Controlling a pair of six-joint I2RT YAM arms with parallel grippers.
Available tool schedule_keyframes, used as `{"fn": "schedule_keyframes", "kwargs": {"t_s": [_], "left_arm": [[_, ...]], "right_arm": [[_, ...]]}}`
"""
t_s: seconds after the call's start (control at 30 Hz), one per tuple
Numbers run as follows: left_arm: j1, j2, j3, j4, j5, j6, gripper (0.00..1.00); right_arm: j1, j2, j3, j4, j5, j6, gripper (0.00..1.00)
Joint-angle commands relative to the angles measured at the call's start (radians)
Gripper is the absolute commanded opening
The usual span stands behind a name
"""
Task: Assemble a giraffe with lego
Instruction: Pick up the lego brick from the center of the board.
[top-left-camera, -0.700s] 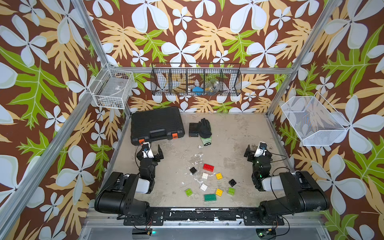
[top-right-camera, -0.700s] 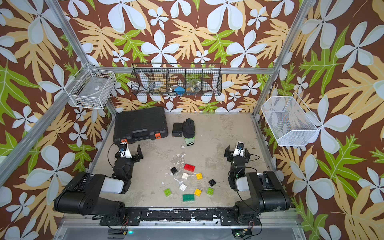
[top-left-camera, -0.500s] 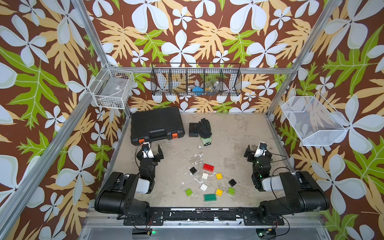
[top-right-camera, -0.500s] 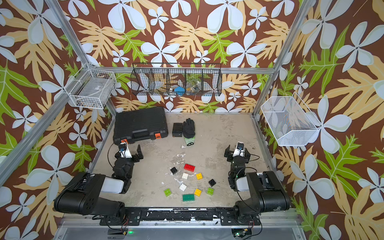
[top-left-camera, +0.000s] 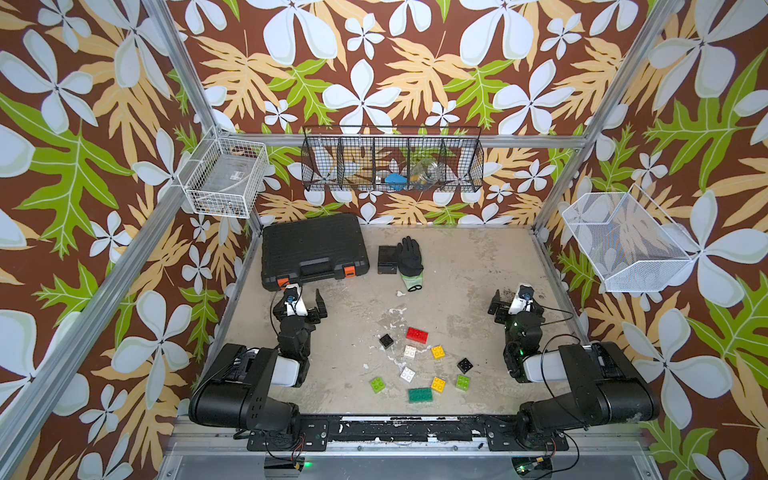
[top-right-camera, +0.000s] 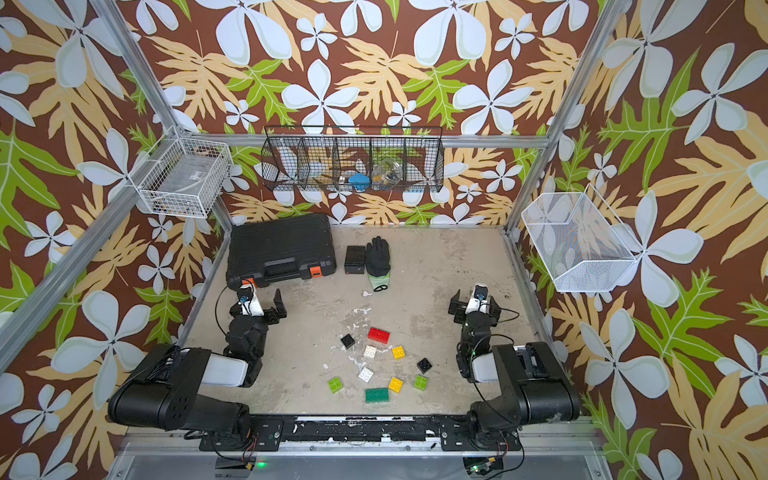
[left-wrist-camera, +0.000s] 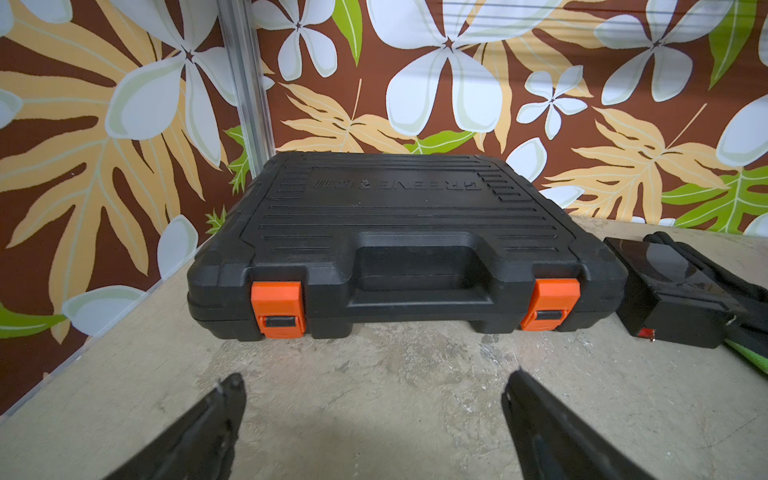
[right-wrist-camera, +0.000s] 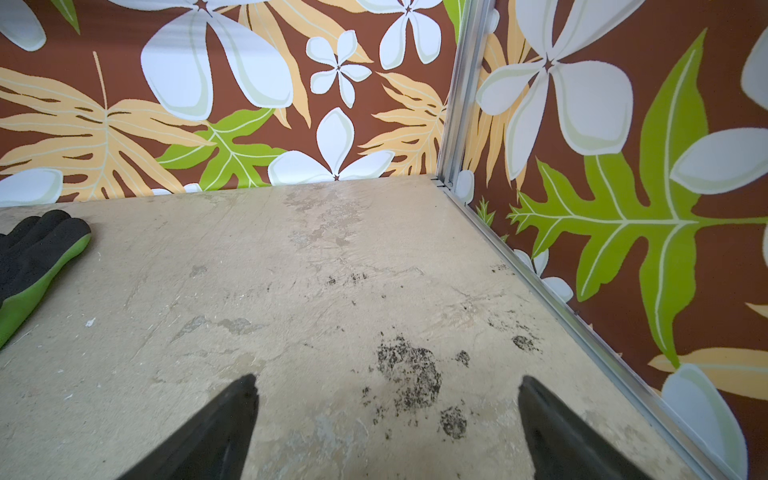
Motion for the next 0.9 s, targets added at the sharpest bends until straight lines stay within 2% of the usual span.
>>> {"fn": "schedule_keyframes", "kwargs": {"t_s": [0.0,0.07,0.13,0.27,0.4,0.47,0.5,0.63,0.77,0.87], "left_arm": [[0.001,-0.045,0.033,-0.066,-0.033,-0.005,1.00],[0.002,-0.104,0.088,-0.204,0.011,0.021,1.00],[-0.001,-0.162,0.147,-0.375,0.009,-0.006,1.00],[-0.002,-0.277,0.323,-0.775,0.064,-0.177,1.00],[-0.011,-0.286,0.549,-1.159,0.166,-0.311,1.00],[-0.037,-0.276,0.634,-1.290,0.259,-0.316,1.00],[-0.065,-0.286,0.647,-1.319,0.301,-0.314,1.00],[-0.231,-0.311,0.698,-1.462,0.328,-0.343,1.00],[-0.364,-0.305,0.747,-1.601,0.336,-0.401,1.00],[-0.428,-0.294,0.778,-1.703,0.322,-0.436,1.00]], "right_arm": [[0.000,-0.003,0.000,0.030,0.008,0.006,1.00],[0.000,-0.016,-0.013,0.049,0.000,0.001,1.00],[0.000,-0.065,-0.017,0.028,-0.017,-0.014,1.00],[0.006,-0.228,0.143,-0.442,0.127,0.076,1.00],[0.008,-0.316,0.232,-0.705,0.130,0.182,1.00],[0.022,-0.344,0.309,-0.882,0.104,0.229,1.00],[0.038,-0.352,0.347,-0.988,0.098,0.249,1.00],[0.109,-0.396,0.497,-1.337,0.077,0.328,1.00],[0.186,-0.537,0.520,-1.466,0.013,0.361,1.00],[0.217,-0.613,0.546,-1.545,-0.072,0.349,1.00]]}}
